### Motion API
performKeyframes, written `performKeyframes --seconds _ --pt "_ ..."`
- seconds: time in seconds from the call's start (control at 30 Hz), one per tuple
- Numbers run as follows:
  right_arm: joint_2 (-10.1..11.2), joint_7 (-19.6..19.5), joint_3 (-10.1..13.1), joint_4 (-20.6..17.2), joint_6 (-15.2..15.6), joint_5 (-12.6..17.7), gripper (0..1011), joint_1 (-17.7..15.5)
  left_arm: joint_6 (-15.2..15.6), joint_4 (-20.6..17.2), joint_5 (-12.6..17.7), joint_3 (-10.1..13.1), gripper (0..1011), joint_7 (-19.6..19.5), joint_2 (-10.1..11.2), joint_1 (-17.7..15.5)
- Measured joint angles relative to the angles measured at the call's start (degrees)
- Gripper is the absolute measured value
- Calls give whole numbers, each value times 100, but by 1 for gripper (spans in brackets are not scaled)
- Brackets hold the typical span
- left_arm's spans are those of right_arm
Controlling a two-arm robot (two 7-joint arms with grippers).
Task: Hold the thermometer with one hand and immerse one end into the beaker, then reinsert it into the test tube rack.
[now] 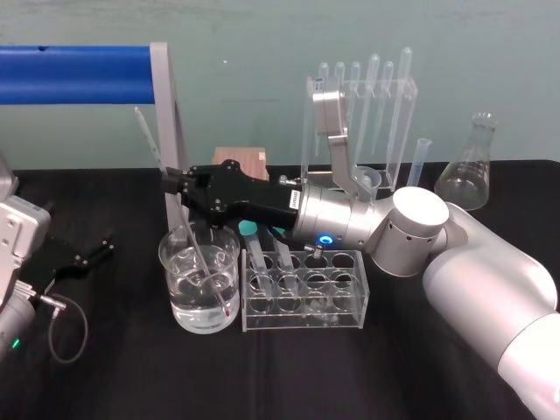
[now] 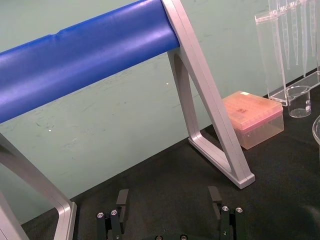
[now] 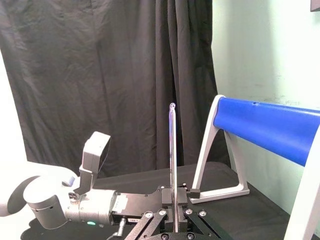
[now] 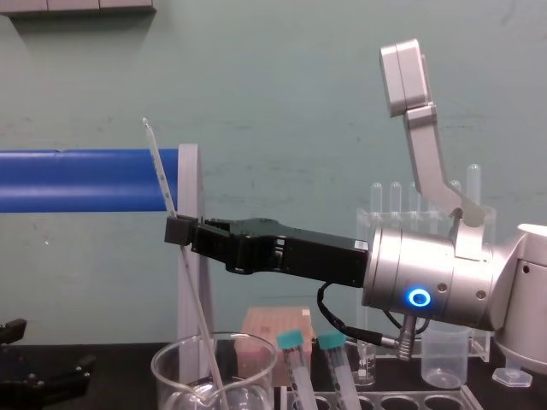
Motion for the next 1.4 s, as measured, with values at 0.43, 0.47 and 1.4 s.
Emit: performKeyframes --seconds 0.43,0.47,1.4 --pt "13 -4 2 -14 -2 -9 54 -9 0 0 0 0 1008 0 0 0" --pt "14 -5 3 -18 -2 -9 54 -11 0 0 0 0 1008 0 0 0" --pt "88 -91 -29 -234 55 -10 54 -96 0 0 0 0 1008 0 0 0"
